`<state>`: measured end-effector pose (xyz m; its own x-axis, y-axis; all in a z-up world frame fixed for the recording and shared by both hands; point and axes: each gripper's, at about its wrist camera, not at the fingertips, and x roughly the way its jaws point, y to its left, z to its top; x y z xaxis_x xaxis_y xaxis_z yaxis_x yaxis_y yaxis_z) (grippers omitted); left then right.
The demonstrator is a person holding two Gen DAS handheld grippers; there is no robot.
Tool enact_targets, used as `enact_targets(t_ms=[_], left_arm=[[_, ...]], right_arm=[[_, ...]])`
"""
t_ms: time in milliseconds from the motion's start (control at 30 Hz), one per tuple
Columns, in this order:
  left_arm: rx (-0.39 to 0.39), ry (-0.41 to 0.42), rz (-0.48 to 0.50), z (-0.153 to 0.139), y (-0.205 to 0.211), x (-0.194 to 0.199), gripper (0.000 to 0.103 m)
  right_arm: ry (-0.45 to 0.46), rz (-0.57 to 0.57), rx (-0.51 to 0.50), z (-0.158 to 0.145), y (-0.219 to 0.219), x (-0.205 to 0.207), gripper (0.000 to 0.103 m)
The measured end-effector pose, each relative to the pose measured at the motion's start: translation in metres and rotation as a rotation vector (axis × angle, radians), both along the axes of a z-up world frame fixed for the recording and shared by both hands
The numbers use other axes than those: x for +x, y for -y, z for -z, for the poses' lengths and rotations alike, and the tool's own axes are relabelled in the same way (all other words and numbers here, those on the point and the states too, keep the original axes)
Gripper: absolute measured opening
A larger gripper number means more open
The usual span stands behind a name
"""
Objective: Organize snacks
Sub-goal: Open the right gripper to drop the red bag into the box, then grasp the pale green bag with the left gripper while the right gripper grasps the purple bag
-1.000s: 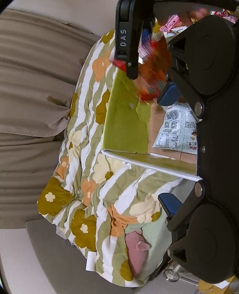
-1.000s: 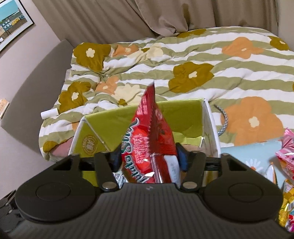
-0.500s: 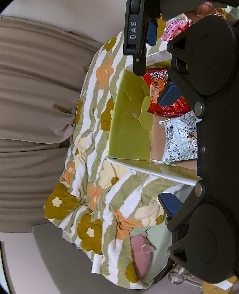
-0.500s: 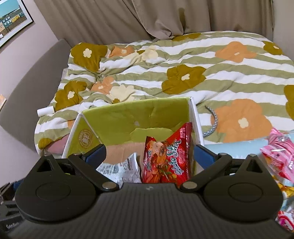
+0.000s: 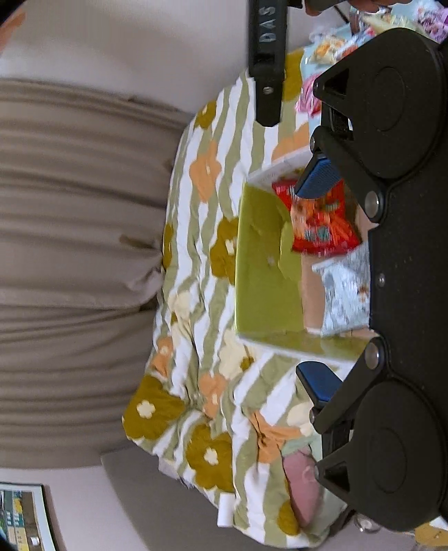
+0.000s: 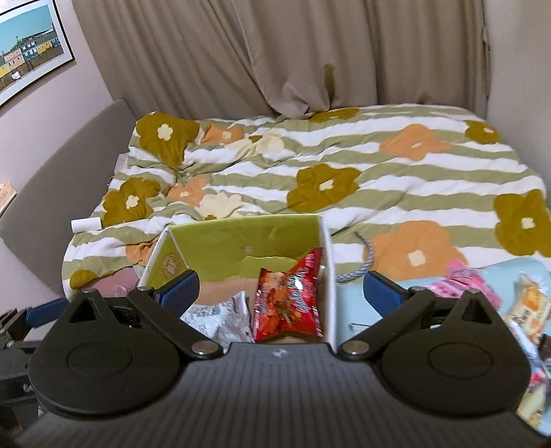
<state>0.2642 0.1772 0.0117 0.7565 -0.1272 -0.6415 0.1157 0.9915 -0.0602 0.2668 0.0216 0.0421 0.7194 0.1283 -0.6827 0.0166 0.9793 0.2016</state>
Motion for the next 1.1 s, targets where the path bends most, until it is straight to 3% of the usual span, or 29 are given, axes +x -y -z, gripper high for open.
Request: enact_targets(t_ms=[300, 533, 833, 1100], left_arm=[[-0.021, 0.042, 0.106, -0.011, 0.056, -0.034, 0.102], [-0.017, 0.061, 0.214, -0.007, 0.125, -0.065, 0.102], [-0.028, -0.010, 0.482, 0.029, 0.206, -0.080, 0.102], [0.052, -0.107, 0.733, 0.079, 0.261, -0.081, 0.102]], right_arm=[[0.063, 0.044, -0.040, -0.025, 0.061, -0.068, 0.103], [0.059, 0.101, -0.102, -0.023, 0.129, -0.120, 0.103], [-0.043, 0.271, -0.081, 0.013, 0.211, -0.177, 0.103], [-0.181, 0.404, 0.024, 0.064, 0.251, -0.205, 0.103]])
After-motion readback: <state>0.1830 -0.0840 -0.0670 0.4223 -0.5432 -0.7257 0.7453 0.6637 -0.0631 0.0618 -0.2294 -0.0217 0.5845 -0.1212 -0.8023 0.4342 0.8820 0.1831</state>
